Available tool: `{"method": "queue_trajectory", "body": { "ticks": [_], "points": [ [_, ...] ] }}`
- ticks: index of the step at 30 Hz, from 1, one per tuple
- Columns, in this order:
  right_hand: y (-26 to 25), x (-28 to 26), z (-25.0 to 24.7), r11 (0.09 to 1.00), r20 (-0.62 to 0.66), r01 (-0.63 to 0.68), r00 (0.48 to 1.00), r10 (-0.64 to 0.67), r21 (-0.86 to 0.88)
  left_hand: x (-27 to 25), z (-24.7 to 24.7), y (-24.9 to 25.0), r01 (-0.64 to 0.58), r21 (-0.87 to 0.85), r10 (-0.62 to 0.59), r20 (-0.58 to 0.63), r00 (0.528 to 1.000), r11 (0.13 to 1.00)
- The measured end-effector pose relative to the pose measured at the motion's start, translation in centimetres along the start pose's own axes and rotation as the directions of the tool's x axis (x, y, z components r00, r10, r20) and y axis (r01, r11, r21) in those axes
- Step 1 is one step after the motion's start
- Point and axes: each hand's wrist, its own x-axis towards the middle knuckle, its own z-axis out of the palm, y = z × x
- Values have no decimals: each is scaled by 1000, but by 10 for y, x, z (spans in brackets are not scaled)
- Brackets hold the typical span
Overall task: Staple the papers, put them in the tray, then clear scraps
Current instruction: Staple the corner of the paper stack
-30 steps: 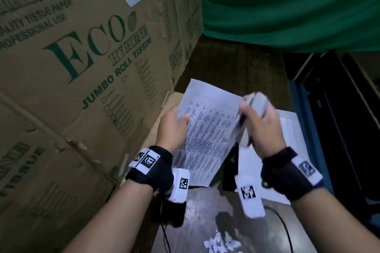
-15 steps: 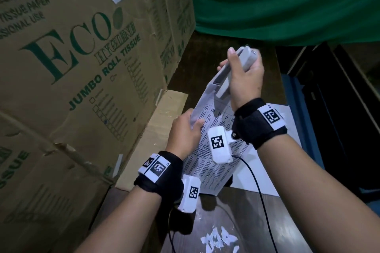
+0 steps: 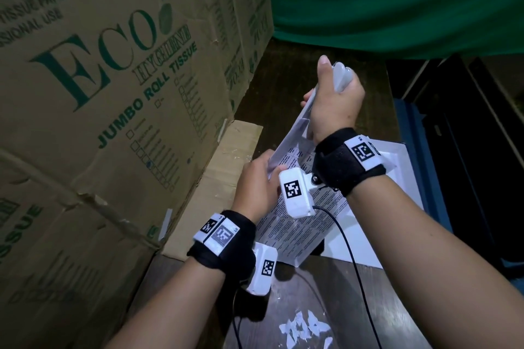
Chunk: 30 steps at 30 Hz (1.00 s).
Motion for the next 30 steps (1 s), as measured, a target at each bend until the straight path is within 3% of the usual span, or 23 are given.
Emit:
{"method": "queue_trajectory", "body": {
  "ticks": [6,11,15,16,18,19,20,22,23,25,26,28,30],
  "points": [
    [3,-3,4,998,-7,-56,998,56,-3,-4,-2,-6,-11,49,12,-8,1000,999],
    [-4,-11,-4,992,120,-4,993,-11,126,-6,-20,-6,67,29,-65,-64,996,997],
    [3,-17,-44,961,-3,-17,1000,18,276,-10,-62,-16,84,57,-72,-186,980,995],
    [13,-25,-57,976,-1,-18,1000,19,215,-11,-74,-19,89,59,-73,-229,971,994],
    [45,-49,-81,997,114,-25,993,33,-75,-12,-97,-22,92,34,-77,-311,947,995],
    [63,-65,-91,976,236,-24,969,76,-218,-13,-106,-22,87,31,-71,-344,936,996],
    [84,-79,-100,929,396,28,909,130,-369,-13,-114,-22,81,39,-61,-372,926,996],
    [129,-108,-114,734,649,258,695,311,-628,-13,-126,-22,73,61,-42,-410,911,995],
    [149,-119,-119,618,692,376,594,411,-690,-13,-130,-21,73,61,-41,-419,907,995],
    [181,-140,-127,421,688,554,473,550,-718,-15,-132,-16,85,41,-60,-417,907,996],
    [193,-149,-129,337,676,625,446,586,-704,-16,-131,-13,87,20,-71,-417,906,996],
    [207,-161,-130,198,644,708,441,625,-678,-18,-128,-7,84,-35,-91,-408,908,996],
    [209,-164,-128,143,617,718,458,640,-681,-19,-124,0,66,-81,-92,-380,921,995]
  ]
}}
